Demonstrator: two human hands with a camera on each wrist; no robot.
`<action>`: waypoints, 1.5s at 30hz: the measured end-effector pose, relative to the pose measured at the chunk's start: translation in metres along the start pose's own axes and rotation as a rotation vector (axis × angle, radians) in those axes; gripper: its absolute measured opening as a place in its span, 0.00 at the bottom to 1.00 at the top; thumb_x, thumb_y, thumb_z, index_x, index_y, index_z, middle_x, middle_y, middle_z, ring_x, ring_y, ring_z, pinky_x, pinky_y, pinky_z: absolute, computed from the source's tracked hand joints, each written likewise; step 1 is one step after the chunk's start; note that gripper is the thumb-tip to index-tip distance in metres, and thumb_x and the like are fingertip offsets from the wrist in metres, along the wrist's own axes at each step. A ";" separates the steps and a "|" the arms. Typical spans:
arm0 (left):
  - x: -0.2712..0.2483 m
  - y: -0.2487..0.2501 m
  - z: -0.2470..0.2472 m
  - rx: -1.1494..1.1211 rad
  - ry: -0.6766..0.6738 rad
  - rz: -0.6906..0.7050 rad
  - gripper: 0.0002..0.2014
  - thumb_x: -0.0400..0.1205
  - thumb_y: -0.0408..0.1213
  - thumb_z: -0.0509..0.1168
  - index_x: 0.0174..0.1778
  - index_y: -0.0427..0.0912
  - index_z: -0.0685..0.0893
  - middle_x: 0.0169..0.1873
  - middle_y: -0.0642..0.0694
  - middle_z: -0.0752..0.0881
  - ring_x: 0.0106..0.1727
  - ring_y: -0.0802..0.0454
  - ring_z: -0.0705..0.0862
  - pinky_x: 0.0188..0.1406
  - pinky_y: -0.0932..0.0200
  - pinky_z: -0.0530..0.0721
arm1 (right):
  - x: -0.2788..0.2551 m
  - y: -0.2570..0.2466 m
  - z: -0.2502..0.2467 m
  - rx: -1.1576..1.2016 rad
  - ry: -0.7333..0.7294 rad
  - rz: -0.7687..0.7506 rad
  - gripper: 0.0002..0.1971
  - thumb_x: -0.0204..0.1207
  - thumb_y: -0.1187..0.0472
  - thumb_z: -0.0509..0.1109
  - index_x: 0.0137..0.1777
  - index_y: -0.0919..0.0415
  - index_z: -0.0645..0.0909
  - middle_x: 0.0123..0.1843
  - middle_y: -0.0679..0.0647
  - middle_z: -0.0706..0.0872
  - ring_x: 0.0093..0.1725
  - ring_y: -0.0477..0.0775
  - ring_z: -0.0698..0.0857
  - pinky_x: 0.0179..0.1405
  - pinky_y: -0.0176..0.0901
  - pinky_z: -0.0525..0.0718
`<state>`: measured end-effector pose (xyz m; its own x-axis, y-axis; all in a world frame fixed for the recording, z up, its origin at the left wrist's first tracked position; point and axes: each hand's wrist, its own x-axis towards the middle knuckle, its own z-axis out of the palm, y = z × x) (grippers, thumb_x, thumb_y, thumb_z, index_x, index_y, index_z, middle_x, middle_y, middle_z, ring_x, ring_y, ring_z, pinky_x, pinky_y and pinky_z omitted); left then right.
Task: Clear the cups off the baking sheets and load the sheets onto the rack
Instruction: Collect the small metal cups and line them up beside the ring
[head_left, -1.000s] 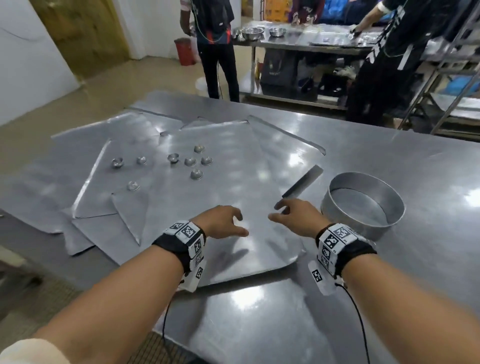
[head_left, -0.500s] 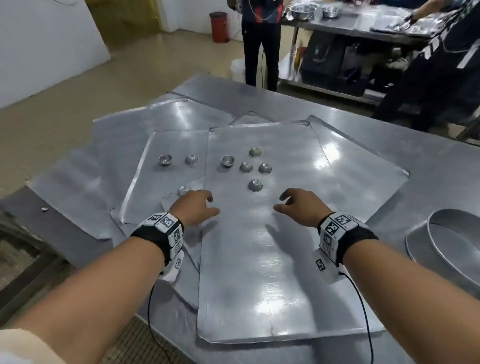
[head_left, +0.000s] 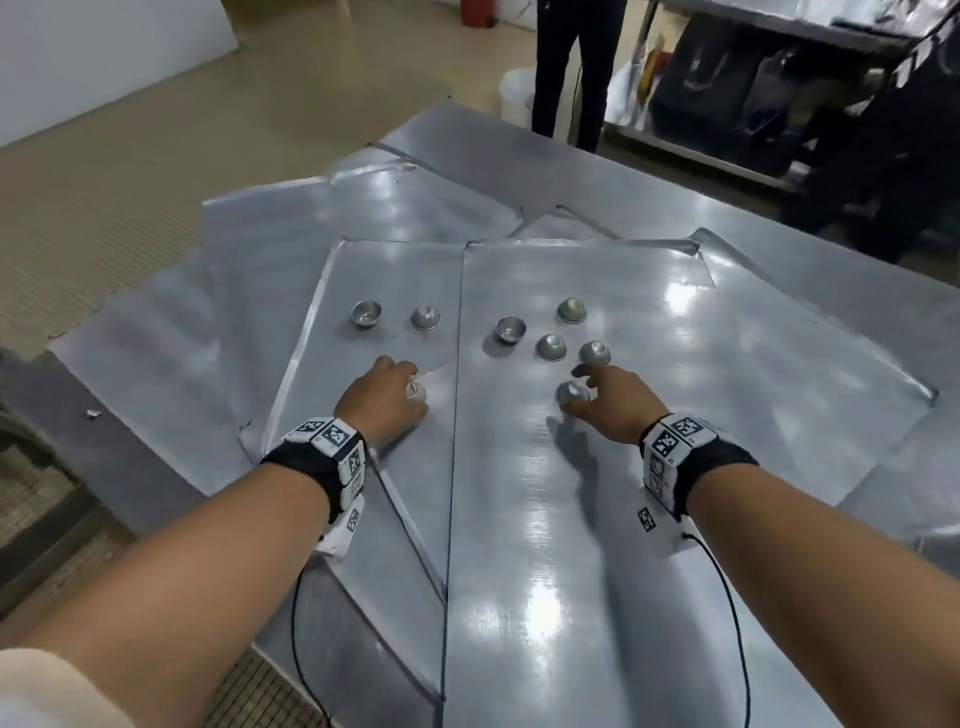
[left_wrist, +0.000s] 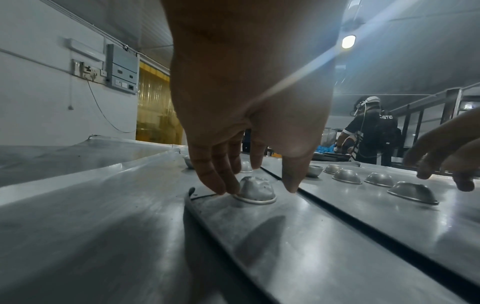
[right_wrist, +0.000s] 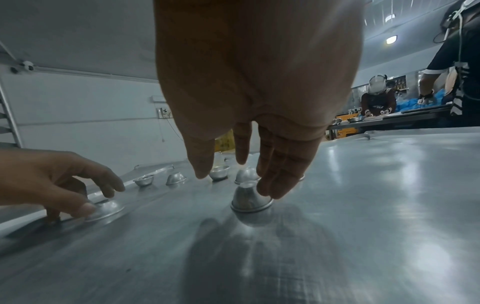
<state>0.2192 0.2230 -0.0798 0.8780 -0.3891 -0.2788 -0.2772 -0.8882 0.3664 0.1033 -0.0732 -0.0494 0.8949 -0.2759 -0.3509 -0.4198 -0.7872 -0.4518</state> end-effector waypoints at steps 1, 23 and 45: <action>0.003 -0.002 0.002 -0.001 -0.014 0.001 0.28 0.78 0.48 0.71 0.75 0.46 0.77 0.67 0.41 0.75 0.63 0.35 0.83 0.64 0.49 0.79 | 0.005 -0.001 0.003 0.002 -0.005 -0.001 0.31 0.78 0.48 0.74 0.79 0.55 0.72 0.73 0.59 0.81 0.70 0.62 0.81 0.67 0.51 0.78; -0.003 0.001 0.017 -0.178 0.073 0.126 0.19 0.80 0.47 0.72 0.65 0.44 0.82 0.58 0.46 0.83 0.56 0.44 0.83 0.49 0.55 0.76 | 0.006 0.012 0.037 -0.001 0.117 0.079 0.26 0.77 0.53 0.73 0.74 0.56 0.75 0.69 0.59 0.76 0.62 0.66 0.83 0.61 0.51 0.79; -0.056 0.023 0.040 -0.287 0.028 0.184 0.27 0.70 0.46 0.82 0.60 0.46 0.78 0.55 0.50 0.84 0.55 0.51 0.81 0.46 0.59 0.76 | -0.060 0.010 0.056 0.103 0.140 0.052 0.27 0.71 0.53 0.78 0.69 0.54 0.75 0.56 0.50 0.83 0.59 0.55 0.83 0.55 0.43 0.78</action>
<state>0.1478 0.2147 -0.0914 0.8351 -0.5258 -0.1619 -0.3142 -0.6974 0.6442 0.0373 -0.0338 -0.0791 0.8807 -0.3947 -0.2620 -0.4733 -0.7109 -0.5202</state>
